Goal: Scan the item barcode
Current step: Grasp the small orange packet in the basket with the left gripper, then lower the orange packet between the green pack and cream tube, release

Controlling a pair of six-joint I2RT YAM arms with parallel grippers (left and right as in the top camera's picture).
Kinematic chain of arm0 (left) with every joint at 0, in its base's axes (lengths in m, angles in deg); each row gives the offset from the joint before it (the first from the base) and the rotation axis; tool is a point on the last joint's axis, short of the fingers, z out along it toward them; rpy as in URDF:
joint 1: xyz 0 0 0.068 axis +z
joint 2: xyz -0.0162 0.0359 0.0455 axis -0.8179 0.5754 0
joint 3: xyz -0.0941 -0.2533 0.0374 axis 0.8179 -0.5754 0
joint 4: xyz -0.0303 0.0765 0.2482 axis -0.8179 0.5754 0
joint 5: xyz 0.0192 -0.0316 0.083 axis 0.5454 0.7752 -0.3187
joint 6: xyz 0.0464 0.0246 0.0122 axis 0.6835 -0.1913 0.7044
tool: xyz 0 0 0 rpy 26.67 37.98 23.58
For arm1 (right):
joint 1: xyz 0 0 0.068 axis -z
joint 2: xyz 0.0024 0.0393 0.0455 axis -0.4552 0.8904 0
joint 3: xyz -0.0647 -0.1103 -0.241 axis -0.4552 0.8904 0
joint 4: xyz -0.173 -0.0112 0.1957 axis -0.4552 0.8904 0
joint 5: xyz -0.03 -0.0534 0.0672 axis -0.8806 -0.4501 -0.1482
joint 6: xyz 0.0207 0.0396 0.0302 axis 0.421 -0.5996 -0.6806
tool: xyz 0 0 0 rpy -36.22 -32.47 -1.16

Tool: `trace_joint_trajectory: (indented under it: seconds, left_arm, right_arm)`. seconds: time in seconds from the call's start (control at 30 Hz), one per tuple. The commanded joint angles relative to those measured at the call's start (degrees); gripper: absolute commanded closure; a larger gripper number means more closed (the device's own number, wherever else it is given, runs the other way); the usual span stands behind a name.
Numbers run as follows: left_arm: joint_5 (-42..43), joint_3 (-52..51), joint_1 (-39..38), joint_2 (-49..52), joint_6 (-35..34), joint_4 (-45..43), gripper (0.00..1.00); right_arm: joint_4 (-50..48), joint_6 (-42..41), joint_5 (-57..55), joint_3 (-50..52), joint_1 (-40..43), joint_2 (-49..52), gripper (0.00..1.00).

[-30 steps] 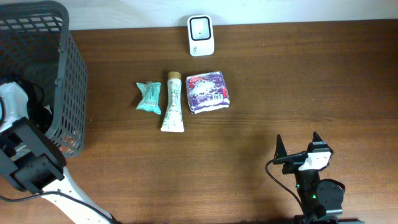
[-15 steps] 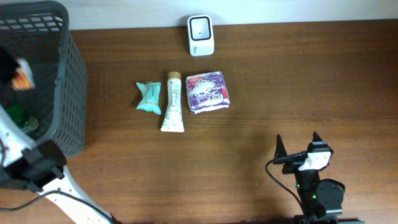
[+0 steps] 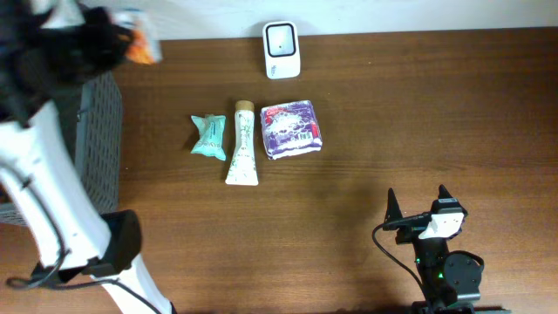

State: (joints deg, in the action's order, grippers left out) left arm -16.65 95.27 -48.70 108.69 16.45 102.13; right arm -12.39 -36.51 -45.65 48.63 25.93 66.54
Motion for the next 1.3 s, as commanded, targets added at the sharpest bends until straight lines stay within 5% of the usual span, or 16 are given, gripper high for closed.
trace_joint_trajectory:
  seconds: [0.0, 0.1, 0.3, 0.5, 1.07, 1.27]
  left_arm:
    - [-15.9, -12.1, -10.0, 0.5, -7.0, 0.0, 1.00]
    - [-23.2, -29.4, -17.5, 0.5, -18.9, -6.3, 1.00]
    - [-28.2, -59.6, -26.3, 0.5, -19.9, -33.8, 1.00]
    - [-44.2, -61.8, -25.8, 0.5, -19.9, -34.4, 1.00]
    - [-42.0, -81.0, -25.4, 0.6, -24.2, -52.1, 0.93]
    - [-38.2, -81.4, -25.6, 0.7, -24.2, -53.0, 0.69]
  right_arm:
    - [0.1, 0.2, -0.5, 0.5, 0.4, -0.3, 0.01]
    - [0.1, 0.2, -0.5, 0.5, 0.4, -0.3, 0.01]
    - [0.1, 0.2, -0.5, 0.5, 0.4, -0.3, 0.01]
    - [0.1, 0.2, -0.5, 0.5, 0.4, -0.3, 0.01]
    - [0.1, 0.2, -0.5, 0.5, 0.4, -0.3, 0.01]
    - [0.1, 0.2, -0.5, 0.5, 0.4, -0.3, 0.01]
